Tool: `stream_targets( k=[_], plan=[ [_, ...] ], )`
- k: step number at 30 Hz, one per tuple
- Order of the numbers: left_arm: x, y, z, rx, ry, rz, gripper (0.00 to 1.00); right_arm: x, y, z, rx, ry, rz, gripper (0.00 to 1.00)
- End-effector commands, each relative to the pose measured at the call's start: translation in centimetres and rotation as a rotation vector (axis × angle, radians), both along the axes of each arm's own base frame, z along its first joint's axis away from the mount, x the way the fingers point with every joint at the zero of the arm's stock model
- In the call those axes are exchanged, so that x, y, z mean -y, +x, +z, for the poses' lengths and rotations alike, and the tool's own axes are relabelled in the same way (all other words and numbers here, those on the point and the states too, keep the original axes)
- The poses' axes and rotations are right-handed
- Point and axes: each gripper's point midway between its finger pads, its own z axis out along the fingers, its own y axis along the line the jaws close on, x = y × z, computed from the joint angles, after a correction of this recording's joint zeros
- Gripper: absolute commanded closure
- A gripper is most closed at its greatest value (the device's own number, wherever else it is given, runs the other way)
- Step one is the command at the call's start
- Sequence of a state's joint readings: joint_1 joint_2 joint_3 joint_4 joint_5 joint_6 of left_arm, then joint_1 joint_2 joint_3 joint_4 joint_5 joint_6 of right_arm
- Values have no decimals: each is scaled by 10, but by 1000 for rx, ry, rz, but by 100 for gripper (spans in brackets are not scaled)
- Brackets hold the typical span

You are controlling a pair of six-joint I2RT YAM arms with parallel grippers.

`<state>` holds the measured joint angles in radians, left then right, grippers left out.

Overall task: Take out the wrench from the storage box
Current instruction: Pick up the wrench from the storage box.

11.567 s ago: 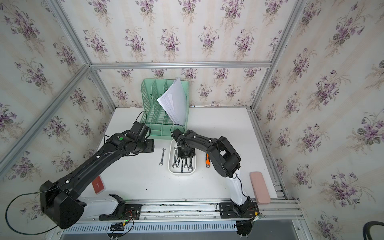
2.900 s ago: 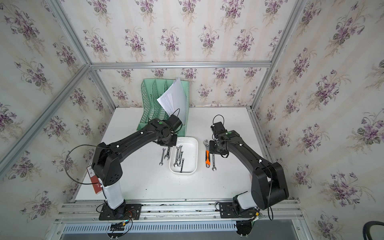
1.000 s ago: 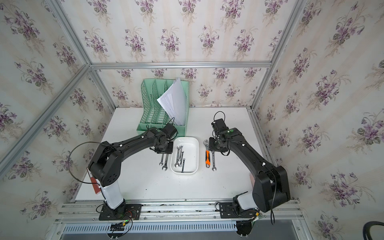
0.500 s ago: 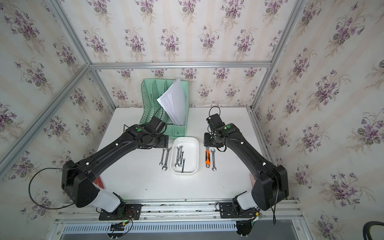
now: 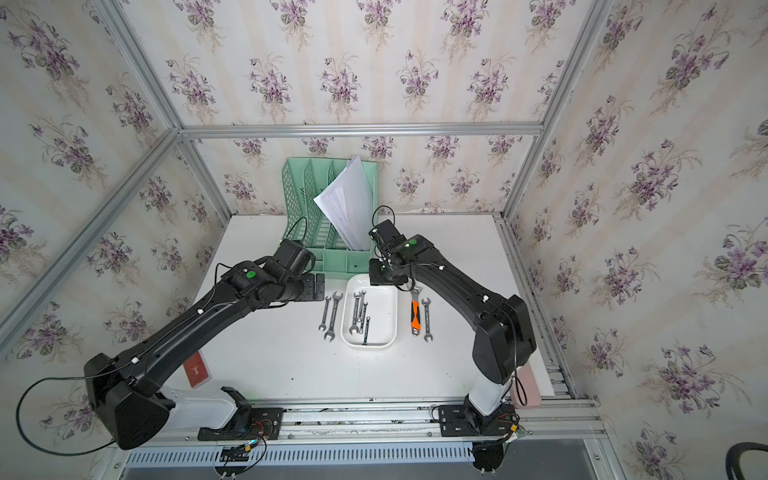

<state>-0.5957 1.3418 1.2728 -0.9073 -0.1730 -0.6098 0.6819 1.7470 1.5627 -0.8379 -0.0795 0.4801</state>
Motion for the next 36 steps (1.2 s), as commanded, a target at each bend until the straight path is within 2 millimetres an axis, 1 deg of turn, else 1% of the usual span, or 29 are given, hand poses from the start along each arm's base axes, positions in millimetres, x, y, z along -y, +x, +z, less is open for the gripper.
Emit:
stream_targets(
  k=[1, 4, 8, 10, 15, 18, 20, 24, 29, 33, 36],
  plan=[
    [-9, -2, 1, 4, 26, 25, 1, -16, 1, -5, -13, 15, 3, 52],
    [-14, -3, 0, 2, 29, 35, 1, -28, 0, -16, -27, 6, 17, 52],
    [-18, -6, -2, -6, 30, 42, 1, -38, -4, -35, -50, -32, 27, 52],
    [-20, -7, -1, -3, 28, 45, 1, -39, -5, -47, -64, -56, 28, 52],
    [-21, -7, -2, -1, 20, 48, 1, -36, -6, -75, -90, -107, 12, 52],
    [-20, -8, -5, -10, 16, 46, 1, -36, -9, -89, -110, -125, 8, 54],
    [-19, -8, -6, -15, 12, 46, 1, -37, -13, -99, -126, -136, 11, 57],
    [-17, -7, -8, -20, 11, 45, 1, -42, -19, -113, -148, -145, 27, 62],
    [-16, -6, -8, -21, 3, 46, 1, -38, -26, -128, -177, -176, 31, 67],
    [-15, -6, -10, -27, 6, 44, 1, -30, -33, -130, -187, -195, 28, 67],
    [-14, -5, -11, -30, 4, 45, 1, -23, -40, -129, -192, -201, 16, 63]
  ],
)
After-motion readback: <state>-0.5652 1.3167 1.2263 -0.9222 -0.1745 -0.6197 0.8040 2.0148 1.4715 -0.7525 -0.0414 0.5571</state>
